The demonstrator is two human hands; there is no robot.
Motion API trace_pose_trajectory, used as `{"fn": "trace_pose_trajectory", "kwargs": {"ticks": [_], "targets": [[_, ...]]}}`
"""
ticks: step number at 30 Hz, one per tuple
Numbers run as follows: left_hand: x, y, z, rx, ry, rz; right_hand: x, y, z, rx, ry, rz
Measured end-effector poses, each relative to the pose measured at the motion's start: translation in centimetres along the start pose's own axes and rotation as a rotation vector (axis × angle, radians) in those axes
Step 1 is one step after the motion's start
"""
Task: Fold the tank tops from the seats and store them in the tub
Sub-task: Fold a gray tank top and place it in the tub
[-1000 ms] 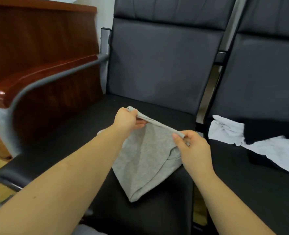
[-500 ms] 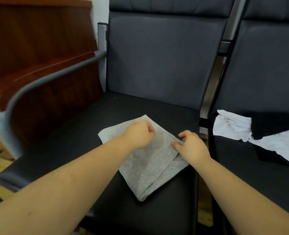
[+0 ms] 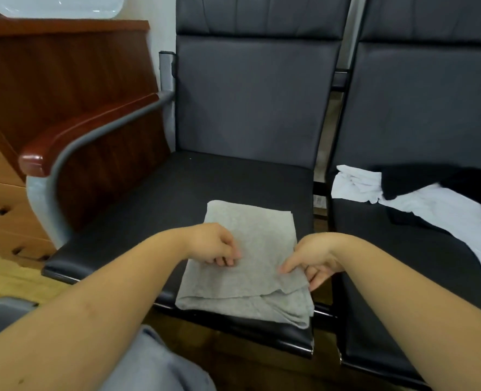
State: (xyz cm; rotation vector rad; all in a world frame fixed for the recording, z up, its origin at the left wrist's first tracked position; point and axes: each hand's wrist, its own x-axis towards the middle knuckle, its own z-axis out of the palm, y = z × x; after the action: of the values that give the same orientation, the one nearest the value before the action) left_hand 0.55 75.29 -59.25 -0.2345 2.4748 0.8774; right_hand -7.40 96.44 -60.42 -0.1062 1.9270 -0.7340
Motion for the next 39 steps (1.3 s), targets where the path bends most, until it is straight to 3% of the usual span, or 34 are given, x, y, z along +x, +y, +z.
{"fn": "trace_pose_trajectory", "kwargs": {"ticks": [3,5,7,10,14,18,24,28,34,39], "targets": [[-0.1,-1.6,-0.8,0.053,0.360,-0.096,0.6,0.2,1.3,0.235,0.291,-0.113],[-0.4,-2.9,-1.4,0.093,0.491,-0.238,1.3,0.3,2.1,0.327,0.464,-0.199],[-0.5,-4.2,-1.6,0.052,0.442,-0.345,1.6,0.4,2.6,0.319,0.550,-0.278],[-0.6,-5.3,-1.3,-0.129,0.315,-0.310,1.3,0.8,2.8,0.256,0.615,-0.363],[-0.7,-5.4,-0.9,-0.252,0.182,-0.152,0.9,1.0,2.9,0.077,0.569,-0.428],[-1.0,-4.6,-1.0,-0.319,0.044,-0.101,0.6,1.2,2.7,-0.011,0.519,-0.420],[-1.3,-4.1,-1.0,-0.545,-0.004,-0.067,-0.3,1.0,2.9,0.006,0.497,-0.442],[-1.6,-4.2,-1.2,-0.517,0.090,-0.047,-1.0,0.5,3.1,-0.031,0.467,-0.447],[-2.6,-5.2,-1.4,-0.228,0.265,-0.047,-1.7,-1.2,4.0,-0.116,0.434,-0.442],[-4.5,-7.0,-2.0,-0.184,0.327,-0.087,-1.8,-3.4,5.7,-0.212,0.462,-0.478]]}}
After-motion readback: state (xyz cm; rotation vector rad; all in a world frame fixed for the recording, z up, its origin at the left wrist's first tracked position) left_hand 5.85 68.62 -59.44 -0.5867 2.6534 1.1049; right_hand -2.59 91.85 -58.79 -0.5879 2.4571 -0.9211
